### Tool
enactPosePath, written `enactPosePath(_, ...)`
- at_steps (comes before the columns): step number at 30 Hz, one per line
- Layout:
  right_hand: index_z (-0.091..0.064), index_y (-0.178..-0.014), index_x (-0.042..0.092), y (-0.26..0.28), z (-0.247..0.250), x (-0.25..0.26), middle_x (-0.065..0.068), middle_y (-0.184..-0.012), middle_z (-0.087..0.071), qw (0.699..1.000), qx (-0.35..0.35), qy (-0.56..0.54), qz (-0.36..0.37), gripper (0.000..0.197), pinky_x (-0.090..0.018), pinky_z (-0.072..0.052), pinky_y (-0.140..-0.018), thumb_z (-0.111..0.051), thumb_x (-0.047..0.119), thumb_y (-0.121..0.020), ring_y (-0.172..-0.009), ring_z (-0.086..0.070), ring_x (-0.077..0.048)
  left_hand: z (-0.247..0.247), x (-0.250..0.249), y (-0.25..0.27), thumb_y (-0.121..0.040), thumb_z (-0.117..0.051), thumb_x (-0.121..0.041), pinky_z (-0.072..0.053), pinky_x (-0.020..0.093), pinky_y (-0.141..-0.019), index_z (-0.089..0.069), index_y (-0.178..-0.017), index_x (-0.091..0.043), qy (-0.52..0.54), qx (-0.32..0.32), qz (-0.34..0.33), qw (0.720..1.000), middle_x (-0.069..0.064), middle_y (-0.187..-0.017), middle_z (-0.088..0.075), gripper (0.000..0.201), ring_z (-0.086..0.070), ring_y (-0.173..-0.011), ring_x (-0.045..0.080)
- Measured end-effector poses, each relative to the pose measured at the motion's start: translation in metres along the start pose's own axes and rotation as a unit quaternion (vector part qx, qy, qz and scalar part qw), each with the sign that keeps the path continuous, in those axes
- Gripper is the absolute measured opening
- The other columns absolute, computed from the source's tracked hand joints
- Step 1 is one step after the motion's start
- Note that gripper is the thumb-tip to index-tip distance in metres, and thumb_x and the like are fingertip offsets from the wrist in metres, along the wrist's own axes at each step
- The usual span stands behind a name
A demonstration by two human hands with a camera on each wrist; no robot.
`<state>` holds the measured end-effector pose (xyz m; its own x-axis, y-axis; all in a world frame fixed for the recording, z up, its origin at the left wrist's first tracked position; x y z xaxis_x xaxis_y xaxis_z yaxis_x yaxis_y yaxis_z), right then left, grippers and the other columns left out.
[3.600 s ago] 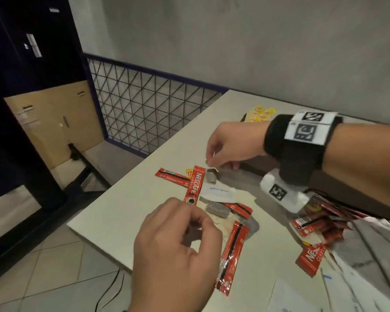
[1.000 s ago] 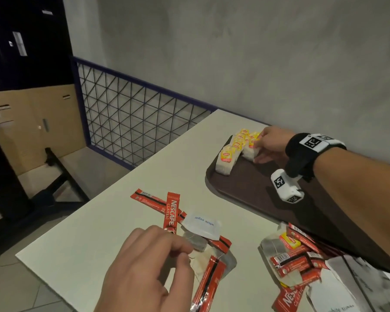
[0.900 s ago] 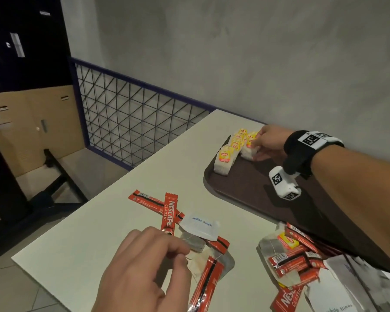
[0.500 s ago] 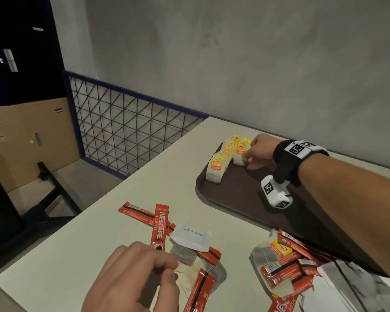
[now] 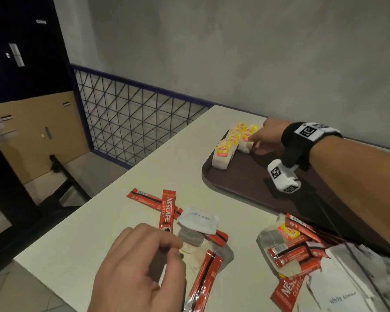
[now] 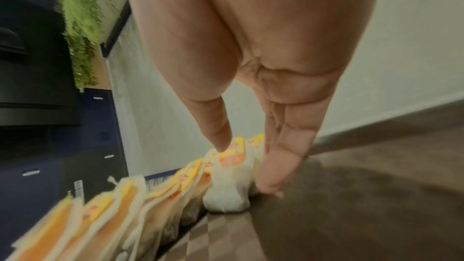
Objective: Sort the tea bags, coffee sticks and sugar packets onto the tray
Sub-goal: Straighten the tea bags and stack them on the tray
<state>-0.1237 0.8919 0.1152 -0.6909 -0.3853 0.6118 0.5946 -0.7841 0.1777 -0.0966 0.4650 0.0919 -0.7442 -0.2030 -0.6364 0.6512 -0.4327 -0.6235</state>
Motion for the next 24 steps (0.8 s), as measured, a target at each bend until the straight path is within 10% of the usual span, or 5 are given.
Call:
enactPosePath(4,-0.056,-0.113,0.007,0.05,0.012,0.053,-0.014,-0.08,-0.072,0.966,-0.057,0.207,0.148,0.031,-0.037,-0.06,-0.061,-0.073,0.02,-0.091,-0.058,-0.071,-0.022,-0.002,0.007,0.003,-0.08,-0.057,-0.03,-0.04,0.011,-0.068,-0.066,-0.077,-0.036,-0.024,0.013,0.035,0.999,-0.025,-0.076,-0.057,0.011,-0.054,-0.086,-0.001)
enactPosePath(12,-0.073,-0.091,0.021,0.232,-0.117,0.071,0.002,-0.081,-0.076,0.864,0.286,0.315,0.271,0.013,-0.026,-0.059,-0.065,-0.079,0.031,-0.086,-0.072,-0.072,-0.015,-0.022,0.008,0.005,-0.084,-0.052,-0.033,-0.046,0.032,-0.085,-0.061,-0.102,-0.043,-0.102,0.141,0.062,0.983,-0.028,-0.095,-0.056,0.022,-0.041,-0.097,0.002)
enactPosePath(18,-0.072,-0.098,0.03,0.264,-0.13,0.054,0.01,-0.081,-0.069,0.842,0.226,0.367,0.325,0.019,-0.024,-0.052,-0.069,-0.08,0.025,-0.082,-0.071,-0.062,-0.006,-0.028,0.002,0.004,-0.094,-0.05,-0.032,-0.032,0.029,-0.092,-0.065,-0.116,-0.04,-0.158,0.189,0.056,0.968,-0.025,-0.12,-0.058,0.028,-0.036,-0.106,0.006)
enactPosePath(24,-0.073,-0.106,0.032,0.275,-0.114,0.039,0.011,-0.09,-0.063,0.854,0.145,0.381,0.324,0.025,-0.03,-0.055,-0.077,-0.078,0.035,-0.082,-0.084,-0.058,-0.01,-0.024,-0.002,0.003,-0.092,-0.055,-0.035,-0.028,0.028,-0.086,-0.069,-0.109,-0.039,-0.156,0.176,0.049,0.971,-0.025,-0.107,-0.061,0.023,-0.039,-0.099,0.005)
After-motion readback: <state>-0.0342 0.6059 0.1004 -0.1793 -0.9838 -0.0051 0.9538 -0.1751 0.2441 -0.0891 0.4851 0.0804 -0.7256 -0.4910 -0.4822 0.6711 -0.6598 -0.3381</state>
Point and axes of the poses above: each hand's wrist, its own y-axis away from the middle knuckle, its own z-axis out of the back of the hand, x = y × z, the point moved 10 cm from there along -y, towards the middle knuckle
